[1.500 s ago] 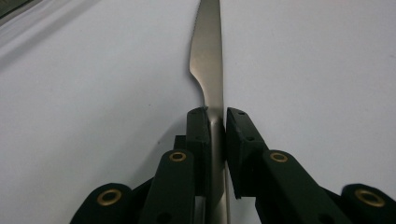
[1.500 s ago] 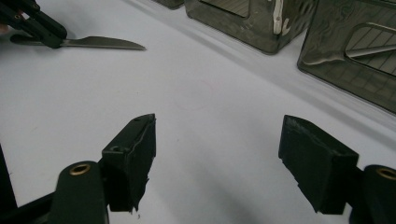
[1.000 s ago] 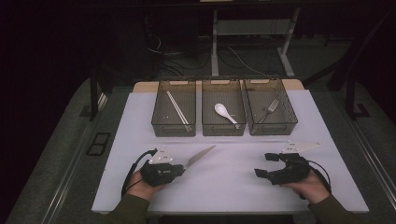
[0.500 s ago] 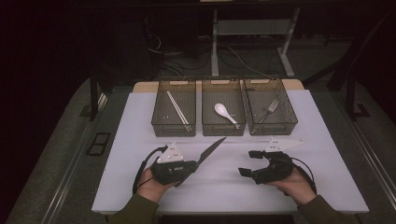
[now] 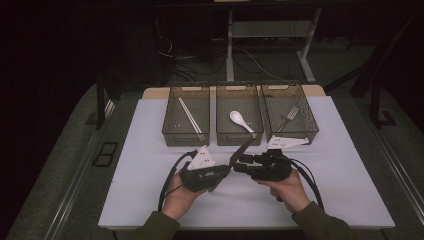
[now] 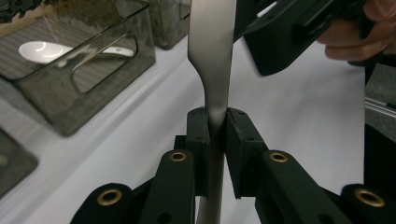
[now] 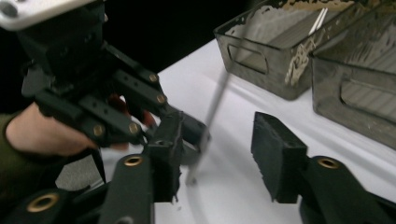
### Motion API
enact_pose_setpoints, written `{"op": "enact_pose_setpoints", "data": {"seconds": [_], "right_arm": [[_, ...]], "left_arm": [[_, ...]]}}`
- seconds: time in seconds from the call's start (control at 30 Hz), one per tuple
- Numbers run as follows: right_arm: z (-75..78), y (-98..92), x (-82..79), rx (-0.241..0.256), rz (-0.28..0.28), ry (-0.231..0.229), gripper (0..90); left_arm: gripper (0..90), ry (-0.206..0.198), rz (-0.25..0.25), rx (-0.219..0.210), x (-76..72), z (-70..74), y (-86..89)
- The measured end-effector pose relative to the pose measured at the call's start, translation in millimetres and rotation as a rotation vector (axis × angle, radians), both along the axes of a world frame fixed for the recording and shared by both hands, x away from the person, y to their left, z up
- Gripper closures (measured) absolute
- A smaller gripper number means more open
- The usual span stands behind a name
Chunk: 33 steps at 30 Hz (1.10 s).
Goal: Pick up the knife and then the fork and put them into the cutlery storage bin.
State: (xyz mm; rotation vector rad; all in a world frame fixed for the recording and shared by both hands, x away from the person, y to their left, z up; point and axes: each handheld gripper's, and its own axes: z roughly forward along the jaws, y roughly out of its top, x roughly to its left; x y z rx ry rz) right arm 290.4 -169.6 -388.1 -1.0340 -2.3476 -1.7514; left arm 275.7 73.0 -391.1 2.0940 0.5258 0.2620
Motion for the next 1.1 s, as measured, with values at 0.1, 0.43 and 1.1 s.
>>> {"op": "enact_pose_setpoints", "data": {"seconds": [0.1,0.43,1.1], "right_arm": [[1.7,2.2,1.7,0.013,-0.017,-0.007,67.0],[6.5,-1.1,7.5,0.032,-0.042,-0.024,88.1],[27.3,-58.9,15.5,-0.076,-0.158,-0.106,88.6]], "left_arm": [[79.7,-0.011,0.004,-0.014,2.0,1.8,-5.1],[80.0,-0.038,0.019,-0.058,6.8,5.2,-14.3],[51.6,-0.014,0.008,-0.119,4.8,-2.8,25.4]]}}
